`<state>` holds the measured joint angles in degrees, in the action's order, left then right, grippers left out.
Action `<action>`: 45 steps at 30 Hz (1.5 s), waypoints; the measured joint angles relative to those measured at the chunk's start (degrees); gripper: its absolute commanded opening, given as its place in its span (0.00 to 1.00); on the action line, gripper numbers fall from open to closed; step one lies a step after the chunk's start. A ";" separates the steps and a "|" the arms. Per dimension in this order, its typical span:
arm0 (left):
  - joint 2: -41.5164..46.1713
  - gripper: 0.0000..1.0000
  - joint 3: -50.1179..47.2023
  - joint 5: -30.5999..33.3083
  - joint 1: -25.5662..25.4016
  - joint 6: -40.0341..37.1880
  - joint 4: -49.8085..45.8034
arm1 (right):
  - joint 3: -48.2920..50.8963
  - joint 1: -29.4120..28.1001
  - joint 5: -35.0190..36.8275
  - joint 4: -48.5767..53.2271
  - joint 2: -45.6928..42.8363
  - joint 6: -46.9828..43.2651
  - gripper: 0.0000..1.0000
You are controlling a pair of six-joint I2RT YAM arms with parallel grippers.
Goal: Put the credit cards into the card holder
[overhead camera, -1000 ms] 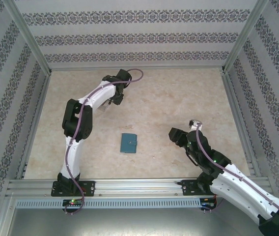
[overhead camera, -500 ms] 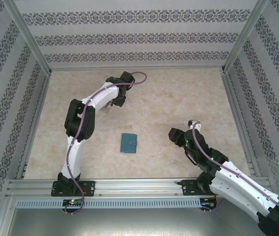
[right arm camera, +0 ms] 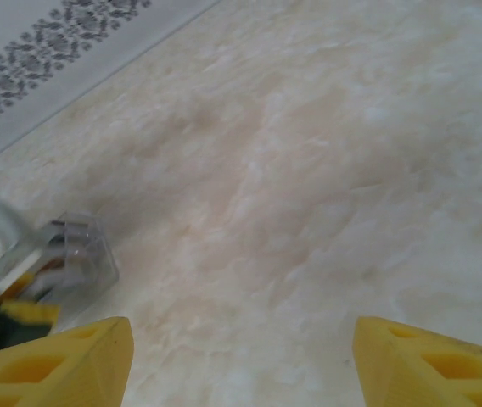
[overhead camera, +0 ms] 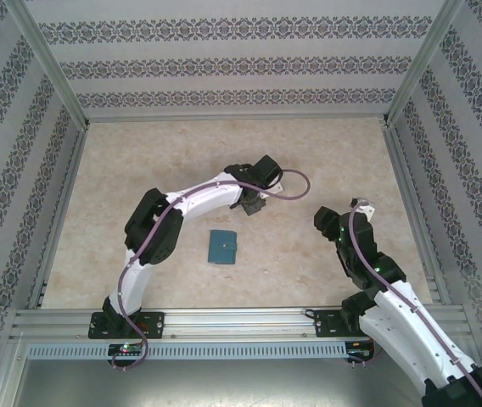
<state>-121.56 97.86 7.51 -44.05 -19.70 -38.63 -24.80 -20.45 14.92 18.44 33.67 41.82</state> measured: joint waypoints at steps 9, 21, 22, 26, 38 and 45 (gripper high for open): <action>19.17 0.77 -23.10 -2.58 1.49 -2.29 10.25 | -4.90 7.19 -12.22 -2.14 15.23 -4.66 0.73; 28.35 0.81 -38.18 -7.10 11.39 19.65 20.02 | -26.67 5.75 -29.99 -7.26 48.02 -15.82 0.70; 28.76 0.81 -39.50 -9.01 11.39 22.27 21.20 | -28.55 5.44 -31.47 -7.61 50.36 -16.35 0.70; 29.03 0.80 -43.17 -17.57 11.39 33.53 26.82 | -37.79 3.15 -36.92 -8.46 61.09 -18.27 0.66; 20.09 0.70 -42.62 -24.83 11.47 50.45 33.00 | -56.11 0.17 -43.19 -8.92 82.79 -22.77 0.66; 17.64 0.56 -38.56 -30.01 13.73 53.57 34.36 | -51.60 0.20 -47.36 -12.28 82.82 -22.51 0.66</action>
<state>-103.92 59.31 -22.50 -30.33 33.87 -4.27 -76.40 -20.25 -32.45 6.15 116.49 19.31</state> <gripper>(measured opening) 0.606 0.661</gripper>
